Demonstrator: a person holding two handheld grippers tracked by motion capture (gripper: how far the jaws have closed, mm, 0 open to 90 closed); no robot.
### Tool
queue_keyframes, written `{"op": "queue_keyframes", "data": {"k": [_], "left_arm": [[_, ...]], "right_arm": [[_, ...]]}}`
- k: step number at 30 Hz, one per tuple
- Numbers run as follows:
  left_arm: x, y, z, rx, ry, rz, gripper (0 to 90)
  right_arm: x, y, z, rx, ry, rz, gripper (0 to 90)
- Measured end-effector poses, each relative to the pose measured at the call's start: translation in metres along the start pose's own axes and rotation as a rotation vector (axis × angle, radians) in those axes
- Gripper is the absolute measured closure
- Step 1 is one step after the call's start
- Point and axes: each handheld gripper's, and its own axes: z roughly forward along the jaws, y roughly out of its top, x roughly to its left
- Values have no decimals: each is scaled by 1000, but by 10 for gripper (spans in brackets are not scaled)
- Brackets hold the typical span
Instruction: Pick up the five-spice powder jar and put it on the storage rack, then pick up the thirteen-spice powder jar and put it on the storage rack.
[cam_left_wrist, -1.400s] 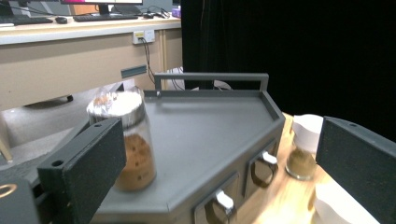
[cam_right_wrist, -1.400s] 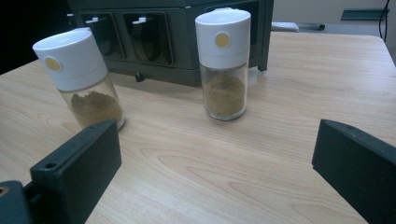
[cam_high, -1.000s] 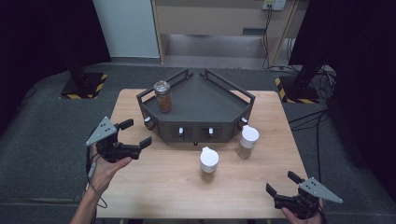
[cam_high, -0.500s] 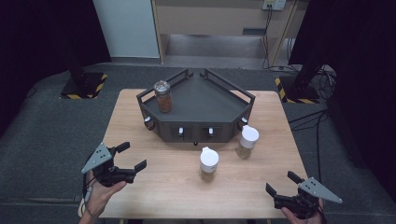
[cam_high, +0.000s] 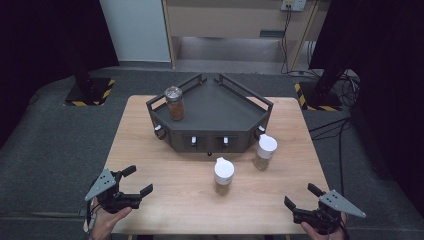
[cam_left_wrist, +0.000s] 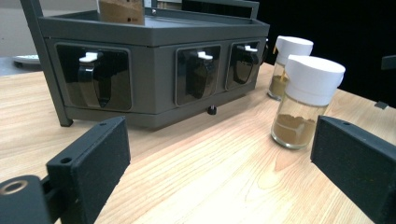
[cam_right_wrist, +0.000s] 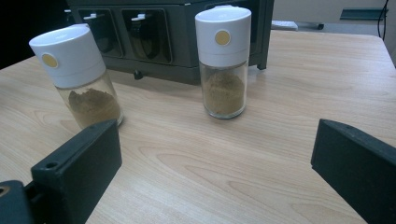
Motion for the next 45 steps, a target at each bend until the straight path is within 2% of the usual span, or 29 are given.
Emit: {"op": "queue_keyframes", "data": {"k": [8, 11, 17, 36, 41, 45], "left_arm": [[6, -11, -3, 41, -2, 5, 38], [7, -12, -4, 36, -10, 19, 38], [7, -12, -4, 43, -10, 40, 30], [6, -11, -4, 56, -7, 53, 18], [4, -10, -4, 67, -6, 71, 18], [5, -10, -4, 72, -4, 63, 18]], "right_arm": [[-1, 0, 1, -2, 12, -7, 19], [-1, 0, 1, 1, 16, -12, 19], [-2, 0, 2, 0, 21, -11, 19], [-3, 0, 1, -3, 22, -4, 17], [-3, 1, 1, 1, 29, -5, 18], [-2, 4, 2, 14, 34, -12, 20]]}}
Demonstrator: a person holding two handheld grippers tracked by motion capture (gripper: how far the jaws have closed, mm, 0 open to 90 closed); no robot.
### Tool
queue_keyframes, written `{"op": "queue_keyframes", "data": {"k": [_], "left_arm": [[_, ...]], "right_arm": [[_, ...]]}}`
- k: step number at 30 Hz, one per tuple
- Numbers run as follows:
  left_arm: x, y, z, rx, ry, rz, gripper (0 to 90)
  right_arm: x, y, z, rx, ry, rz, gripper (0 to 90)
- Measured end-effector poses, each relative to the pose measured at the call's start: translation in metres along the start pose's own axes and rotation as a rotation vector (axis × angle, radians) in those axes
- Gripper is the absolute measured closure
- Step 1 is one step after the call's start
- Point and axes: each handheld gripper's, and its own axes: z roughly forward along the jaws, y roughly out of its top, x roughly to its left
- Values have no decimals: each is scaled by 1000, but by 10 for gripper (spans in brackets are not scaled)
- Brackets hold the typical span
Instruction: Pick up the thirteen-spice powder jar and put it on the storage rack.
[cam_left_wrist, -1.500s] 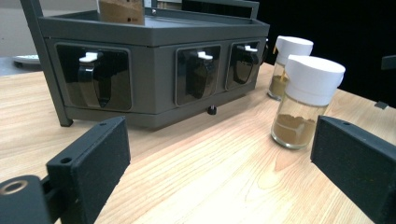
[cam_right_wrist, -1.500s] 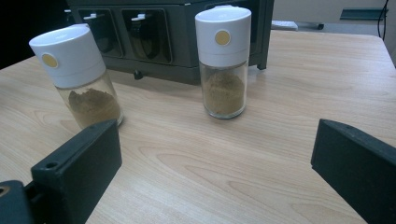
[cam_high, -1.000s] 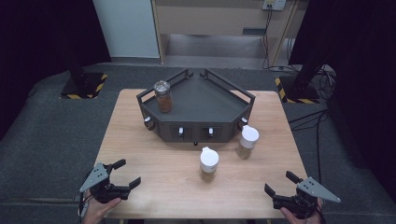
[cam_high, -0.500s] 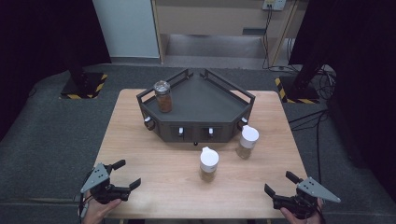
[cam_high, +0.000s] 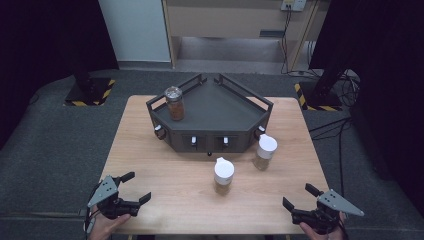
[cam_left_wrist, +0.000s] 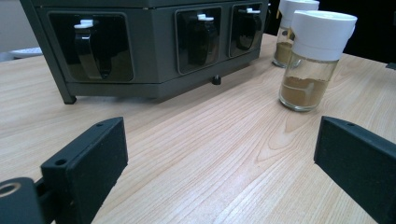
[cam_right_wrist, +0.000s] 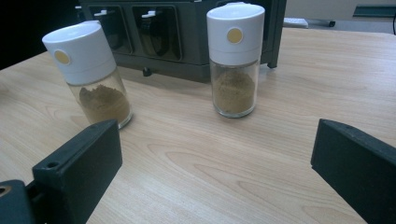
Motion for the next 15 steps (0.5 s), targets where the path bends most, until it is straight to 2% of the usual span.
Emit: {"op": "queue_keyframes", "data": {"k": [6, 8, 13, 15], "left_arm": [[1, -1, 0, 1, 1, -6, 18], [1, -1, 0, 1, -1, -10, 19], [2, -1, 0, 2, -8, -16, 19], [3, -1, 0, 1, -9, -17, 19]], "right_arm": [[0, 5, 0, 4, 16, 9, 27], [2, 8, 0, 6, 15, 1, 28], [3, 17, 4, 10, 50, -12, 32], [5, 21, 6, 13, 58, -32, 32]]}}
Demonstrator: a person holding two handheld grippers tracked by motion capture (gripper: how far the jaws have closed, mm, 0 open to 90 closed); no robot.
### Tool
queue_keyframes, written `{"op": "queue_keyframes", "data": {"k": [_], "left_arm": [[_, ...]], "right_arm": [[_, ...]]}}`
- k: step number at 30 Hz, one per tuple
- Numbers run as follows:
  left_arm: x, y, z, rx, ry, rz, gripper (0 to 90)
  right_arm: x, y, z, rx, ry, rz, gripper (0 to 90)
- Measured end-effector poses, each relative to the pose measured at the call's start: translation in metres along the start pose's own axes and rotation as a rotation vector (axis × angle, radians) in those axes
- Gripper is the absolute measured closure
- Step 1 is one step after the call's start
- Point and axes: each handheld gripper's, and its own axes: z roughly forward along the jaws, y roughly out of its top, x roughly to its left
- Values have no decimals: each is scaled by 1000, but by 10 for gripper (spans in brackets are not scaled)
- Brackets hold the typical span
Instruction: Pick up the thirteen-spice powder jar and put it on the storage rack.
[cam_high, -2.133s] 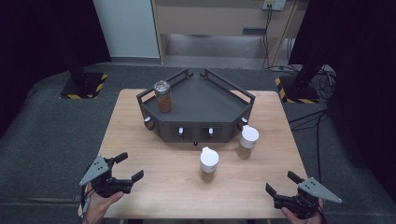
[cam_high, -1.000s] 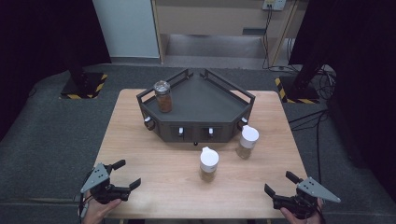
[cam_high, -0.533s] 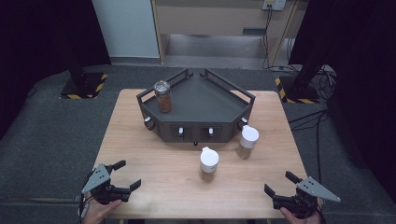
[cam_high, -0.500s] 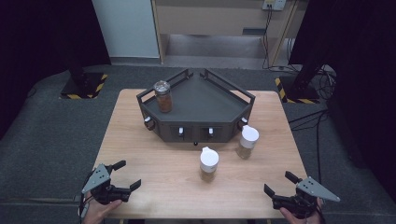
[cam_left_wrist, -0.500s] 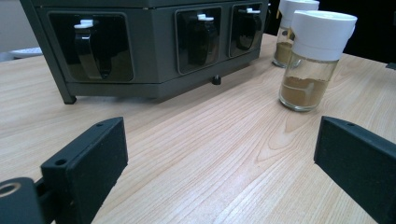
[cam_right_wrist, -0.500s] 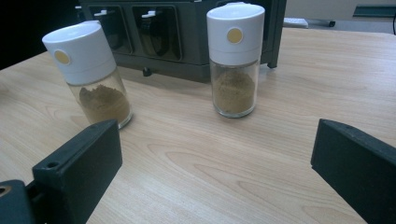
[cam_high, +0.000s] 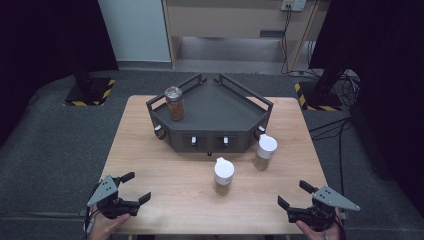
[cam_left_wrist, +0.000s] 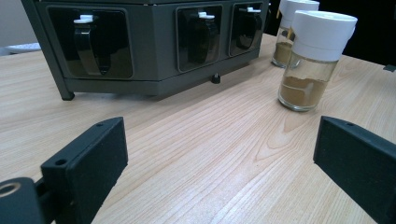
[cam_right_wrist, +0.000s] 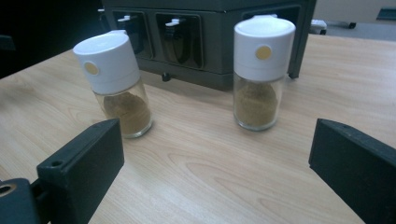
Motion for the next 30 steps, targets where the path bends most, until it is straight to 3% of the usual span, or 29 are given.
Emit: {"op": "queue_keyframes", "data": {"k": [14, 30], "left_arm": [[1, 0, 1, 4, -6, -5, 20], [1, 1, 2, 11, -8, -3, 14]], "right_arm": [[7, 32, 19, 5, 84, -72, 39], [21, 57, 65, 35, 191, -111, 44]]}}
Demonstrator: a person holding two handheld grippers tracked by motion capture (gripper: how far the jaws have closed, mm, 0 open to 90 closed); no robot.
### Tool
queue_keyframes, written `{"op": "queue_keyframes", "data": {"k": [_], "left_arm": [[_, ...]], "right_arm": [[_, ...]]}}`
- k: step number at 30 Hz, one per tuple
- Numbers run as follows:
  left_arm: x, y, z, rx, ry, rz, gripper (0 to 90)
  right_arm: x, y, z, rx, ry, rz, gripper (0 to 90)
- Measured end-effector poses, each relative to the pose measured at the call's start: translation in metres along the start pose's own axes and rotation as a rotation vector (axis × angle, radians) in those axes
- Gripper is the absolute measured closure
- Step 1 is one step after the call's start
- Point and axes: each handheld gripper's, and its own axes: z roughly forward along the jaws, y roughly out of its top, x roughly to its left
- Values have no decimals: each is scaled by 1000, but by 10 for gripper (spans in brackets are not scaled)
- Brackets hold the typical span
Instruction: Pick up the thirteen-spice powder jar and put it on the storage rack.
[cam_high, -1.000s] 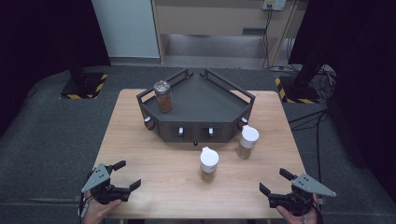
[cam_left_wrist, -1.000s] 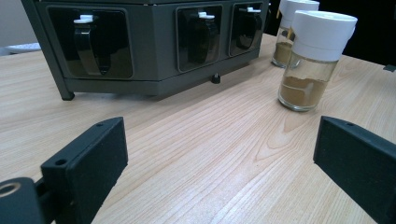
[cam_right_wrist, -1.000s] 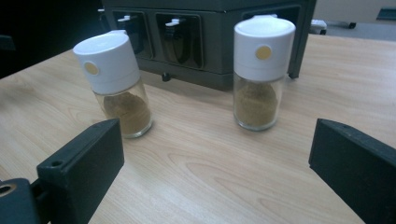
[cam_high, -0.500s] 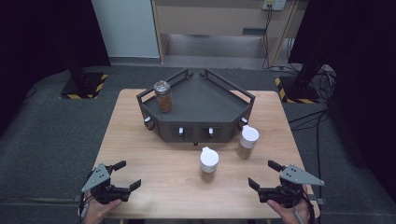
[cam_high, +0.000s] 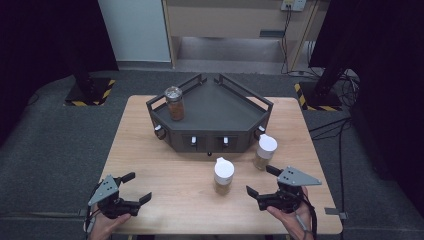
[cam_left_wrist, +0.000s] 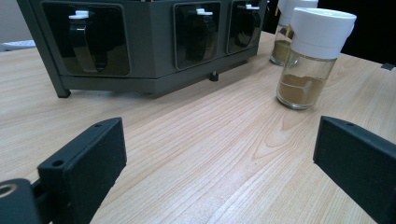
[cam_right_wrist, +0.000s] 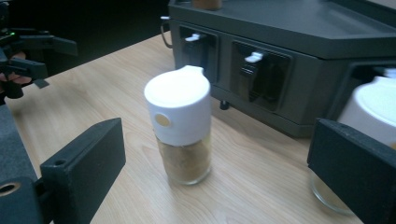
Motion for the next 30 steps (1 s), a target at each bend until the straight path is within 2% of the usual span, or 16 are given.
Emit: {"op": "queue_keyframes", "data": {"k": [9, 23, 30], "left_arm": [[0, 0, 0, 0, 2, -6, 14], [0, 0, -1, -2, 1, -5, 14], [0, 0, -1, -3, 2, -3, 14]], "right_arm": [[-2, 10, 26, 15, 40, 9, 47], [0, 16, 62, 36, 84, 28, 56], [7, 12, 82, 48, 66, 31, 73]]}}
